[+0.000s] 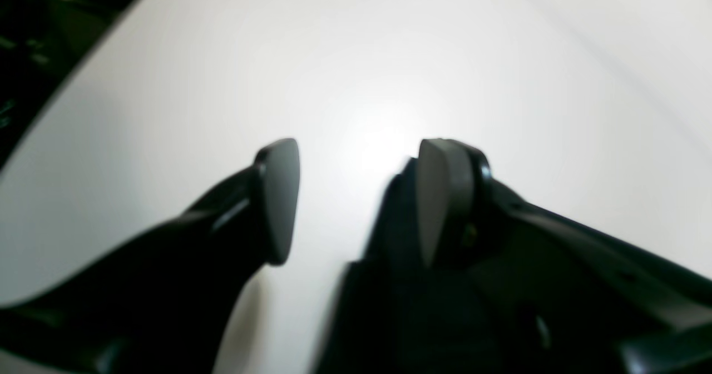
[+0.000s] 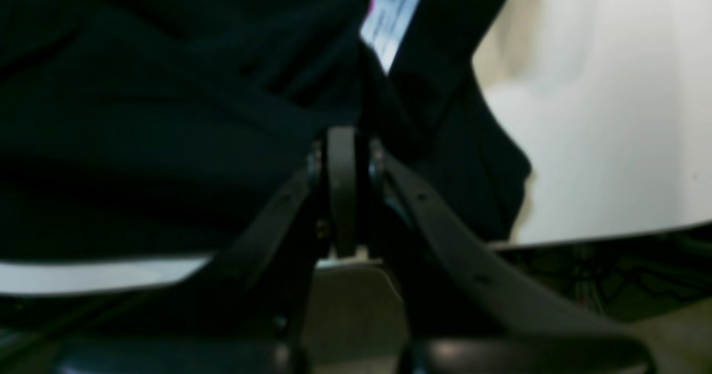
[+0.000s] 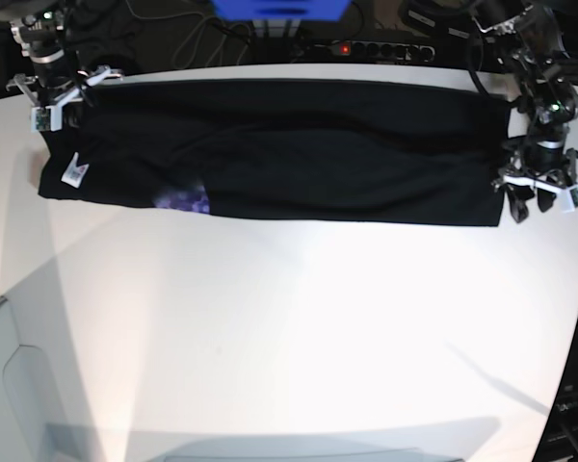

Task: Fold the T-shirt properly
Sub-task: 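Regrasp the strip ends with both grippers and pull them taut, then hold the strip end with the right gripper and adjust the left grip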

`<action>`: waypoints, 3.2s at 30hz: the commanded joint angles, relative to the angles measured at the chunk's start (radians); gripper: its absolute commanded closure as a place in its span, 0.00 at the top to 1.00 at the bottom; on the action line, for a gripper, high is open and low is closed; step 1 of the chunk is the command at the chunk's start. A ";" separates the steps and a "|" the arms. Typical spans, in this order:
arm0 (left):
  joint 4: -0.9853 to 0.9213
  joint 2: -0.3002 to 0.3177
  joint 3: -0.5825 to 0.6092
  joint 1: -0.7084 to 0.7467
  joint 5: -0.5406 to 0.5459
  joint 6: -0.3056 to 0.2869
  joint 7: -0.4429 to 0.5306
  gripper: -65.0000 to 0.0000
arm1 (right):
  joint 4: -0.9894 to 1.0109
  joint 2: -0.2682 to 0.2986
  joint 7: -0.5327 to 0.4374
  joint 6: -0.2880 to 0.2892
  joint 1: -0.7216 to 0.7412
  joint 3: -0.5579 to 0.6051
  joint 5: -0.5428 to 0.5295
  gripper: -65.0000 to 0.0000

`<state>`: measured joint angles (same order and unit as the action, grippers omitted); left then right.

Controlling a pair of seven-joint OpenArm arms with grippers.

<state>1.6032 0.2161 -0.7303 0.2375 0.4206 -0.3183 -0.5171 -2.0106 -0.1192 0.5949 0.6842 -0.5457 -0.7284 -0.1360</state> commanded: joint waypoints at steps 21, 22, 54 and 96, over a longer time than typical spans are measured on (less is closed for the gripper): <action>-0.020 0.015 0.028 0.036 0.007 -0.002 0.025 0.51 | 0.121 0.002 -0.016 0.014 0.197 -0.067 -0.006 0.00; -0.019 0.016 0.028 0.044 0.007 -0.002 0.025 0.51 | 0.141 0.005 -0.014 0.014 0.206 -0.067 -0.006 0.00; -0.137 0.016 0.067 0.113 0.007 -0.002 0.035 0.51 | 0.069 0.000 -0.014 0.014 0.217 -0.076 -0.011 0.49; -0.134 0.052 0.065 0.095 0.007 -0.002 0.028 0.51 | 0.463 0.218 -0.066 0.014 0.631 0.005 0.120 0.49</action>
<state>1.4483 0.2516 -0.6579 0.3351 0.4210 -0.3206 -0.5056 -1.5352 0.0959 0.5491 0.6846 0.0780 -0.7238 0.0002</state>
